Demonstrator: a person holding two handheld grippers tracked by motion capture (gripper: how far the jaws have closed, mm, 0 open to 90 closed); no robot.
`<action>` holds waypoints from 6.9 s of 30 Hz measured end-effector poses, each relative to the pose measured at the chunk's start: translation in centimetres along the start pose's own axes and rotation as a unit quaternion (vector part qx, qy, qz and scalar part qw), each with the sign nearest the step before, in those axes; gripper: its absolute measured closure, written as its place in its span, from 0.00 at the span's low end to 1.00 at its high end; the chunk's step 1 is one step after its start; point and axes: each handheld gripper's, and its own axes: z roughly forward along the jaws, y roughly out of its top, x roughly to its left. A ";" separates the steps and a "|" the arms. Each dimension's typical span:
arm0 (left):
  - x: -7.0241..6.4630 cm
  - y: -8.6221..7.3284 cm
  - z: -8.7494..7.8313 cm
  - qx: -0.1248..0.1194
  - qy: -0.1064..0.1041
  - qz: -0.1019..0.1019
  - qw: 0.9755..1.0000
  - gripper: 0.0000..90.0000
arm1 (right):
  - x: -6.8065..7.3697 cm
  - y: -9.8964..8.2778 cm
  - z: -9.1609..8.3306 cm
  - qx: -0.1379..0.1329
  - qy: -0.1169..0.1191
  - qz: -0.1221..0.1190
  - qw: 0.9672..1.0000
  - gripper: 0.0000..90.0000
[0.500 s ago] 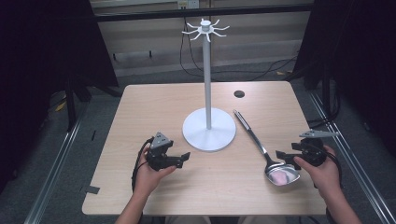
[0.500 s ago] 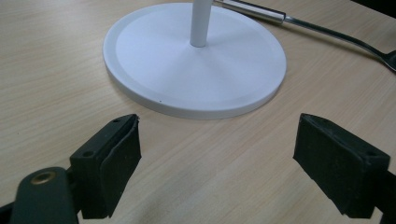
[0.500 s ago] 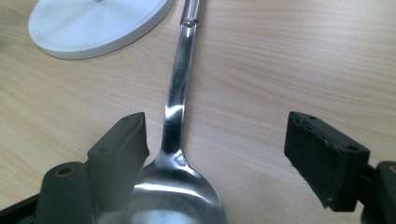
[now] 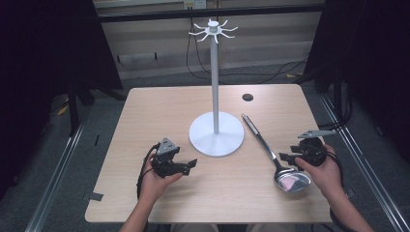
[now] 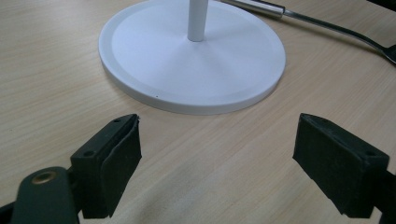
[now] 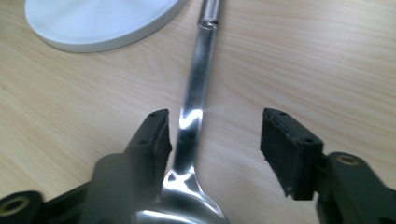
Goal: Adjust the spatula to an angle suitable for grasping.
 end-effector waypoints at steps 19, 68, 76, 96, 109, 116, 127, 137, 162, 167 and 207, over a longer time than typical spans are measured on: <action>0.3 -0.2 0.0 0.004 0.004 0.008 1.000 0.17 | 3.4 2.9 5.9 0.075 0.038 -0.053 0.995 1.00; 0.4 -0.5 0.0 0.009 0.009 0.004 1.000 0.17 | -0.1 4.1 9.2 0.050 -0.028 0.031 0.998 0.99; 0.2 -0.4 0.0 0.010 0.014 0.018 1.000 0.17 | -0.3 4.0 8.8 0.045 -0.023 0.035 0.998 0.98; 0.0 -0.3 0.0 0.018 0.022 0.034 0.999 0.17 | 0.0 4.0 5.0 0.082 -0.072 0.064 0.992 0.69; -0.1 -0.5 0.3 0.020 0.016 0.029 0.999 0.17 | 0.2 3.5 6.2 0.127 -0.083 0.074 0.986 0.70; -0.1 -0.5 0.3 0.019 0.016 0.033 0.999 0.17 | 0.4 3.5 6.8 0.136 -0.100 0.087 0.982 0.77; 0.0 -0.4 0.3 0.019 0.018 0.033 0.999 0.17 | 0.2 3.3 6.5 0.130 -0.082 0.109 0.982 0.84; -0.2 -0.5 0.4 0.022 0.018 0.033 0.999 0.17 | -0.4 3.6 4.4 0.068 -0.058 0.127 0.988 0.84; -7.1 4.1 3.6 -0.037 -0.114 0.013 0.993 0.20 | 2.6 4.8 0.4 -0.110 0.029 0.115 0.987 0.84; -8.7 5.3 4.7 -0.054 -0.141 -0.006 0.988 0.25 | 3.4 4.9 -0.1 -0.132 0.032 0.110 0.985 0.84; -12.0 9.2 8.5 -0.107 -0.177 -0.058 0.977 0.78 | 9.4 6.6 -0.9 -0.204 0.063 0.077 0.974 0.84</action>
